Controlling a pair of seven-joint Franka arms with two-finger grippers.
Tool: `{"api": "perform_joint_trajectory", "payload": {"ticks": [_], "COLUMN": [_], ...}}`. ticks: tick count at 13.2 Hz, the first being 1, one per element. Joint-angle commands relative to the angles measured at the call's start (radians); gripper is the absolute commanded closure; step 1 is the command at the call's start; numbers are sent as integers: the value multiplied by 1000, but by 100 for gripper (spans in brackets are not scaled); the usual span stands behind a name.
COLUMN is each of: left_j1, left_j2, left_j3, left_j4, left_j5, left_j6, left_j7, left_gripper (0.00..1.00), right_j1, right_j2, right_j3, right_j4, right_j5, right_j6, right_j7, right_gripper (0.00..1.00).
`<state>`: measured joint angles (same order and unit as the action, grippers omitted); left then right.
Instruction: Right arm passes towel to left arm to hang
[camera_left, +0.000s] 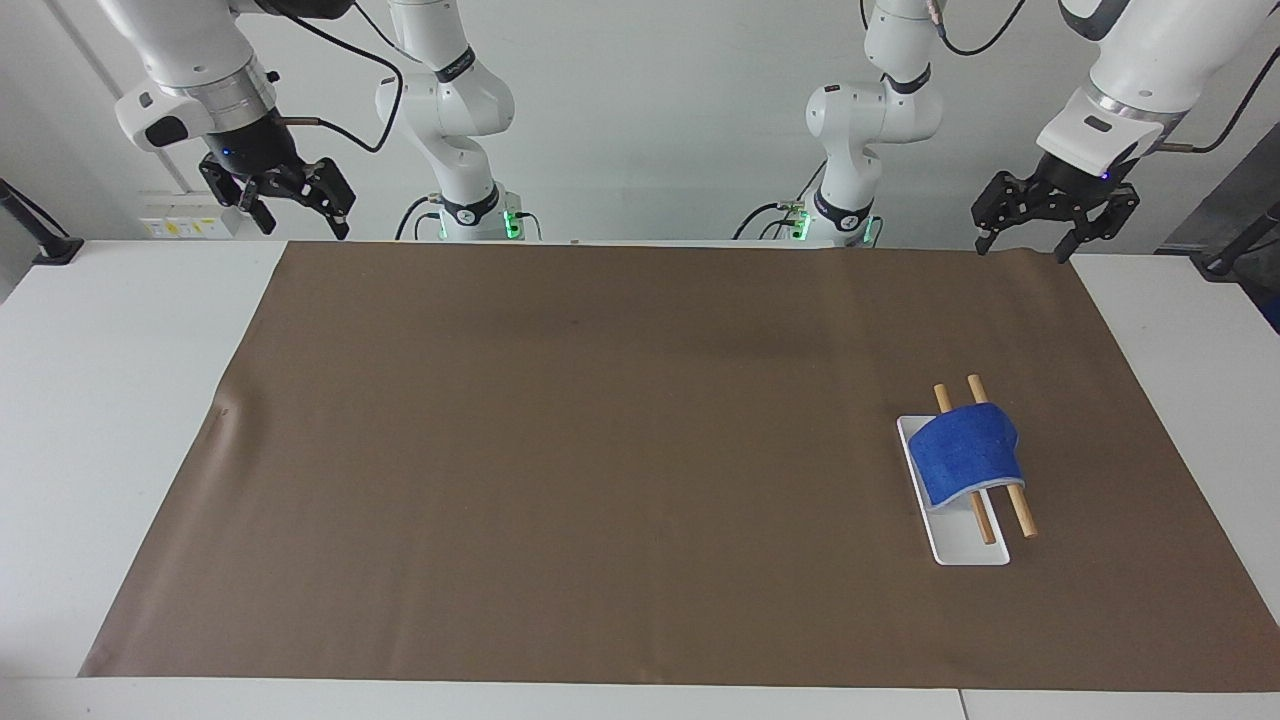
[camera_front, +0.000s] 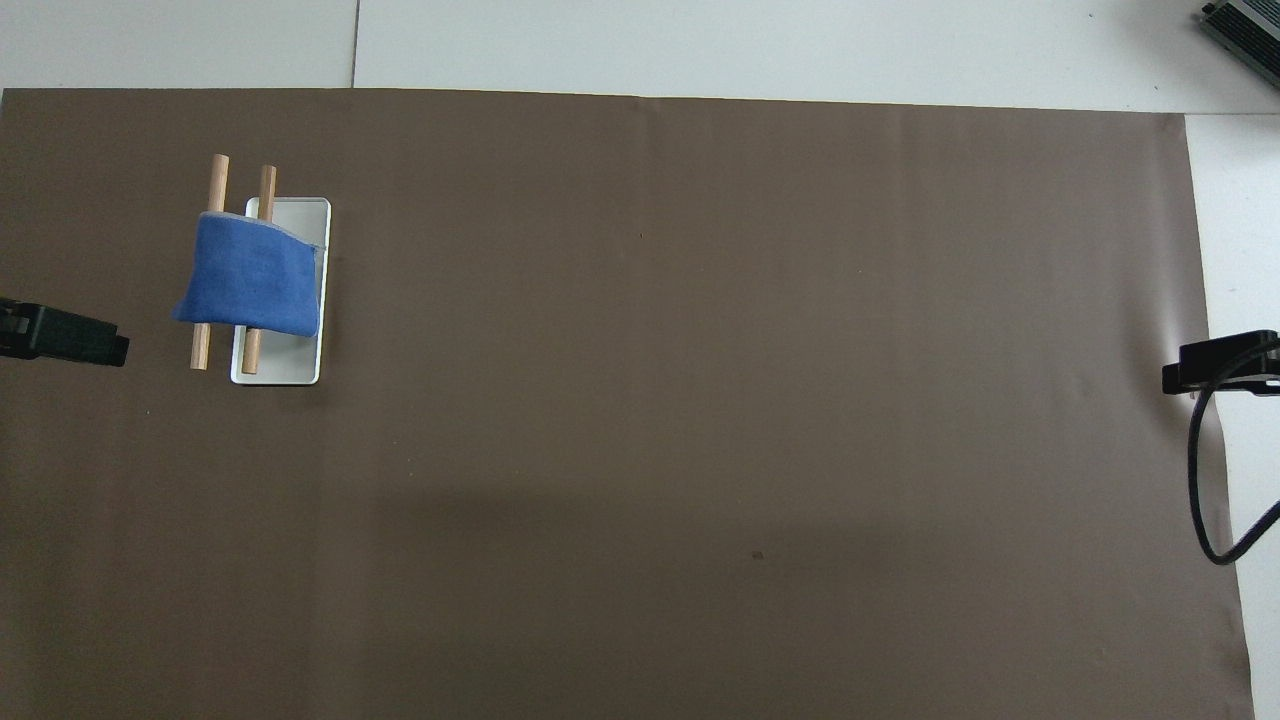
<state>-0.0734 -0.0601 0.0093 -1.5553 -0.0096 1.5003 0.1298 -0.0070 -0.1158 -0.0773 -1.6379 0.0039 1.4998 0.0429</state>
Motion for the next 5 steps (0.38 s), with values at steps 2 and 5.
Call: {"api": "perform_joint_trajectory", "payload": {"ticks": [2,5], "left_j1": [-8,-11], "left_j2": [-4,-6], "left_j3": [14,12], "left_j4": [14,11], "left_j5": [-12,-12], "left_j6": [-29,-37], "left_j7": [7,2], "left_gripper": [0,0], "right_j1": [-7,-7], "right_j2": [-21,-21], "right_j3": [4,4], "right_j4": [-25,-25], "right_j5": [-13,-13], "right_j6": [19,17], "right_j7": [15,26], "right_gripper": [0,0]}}
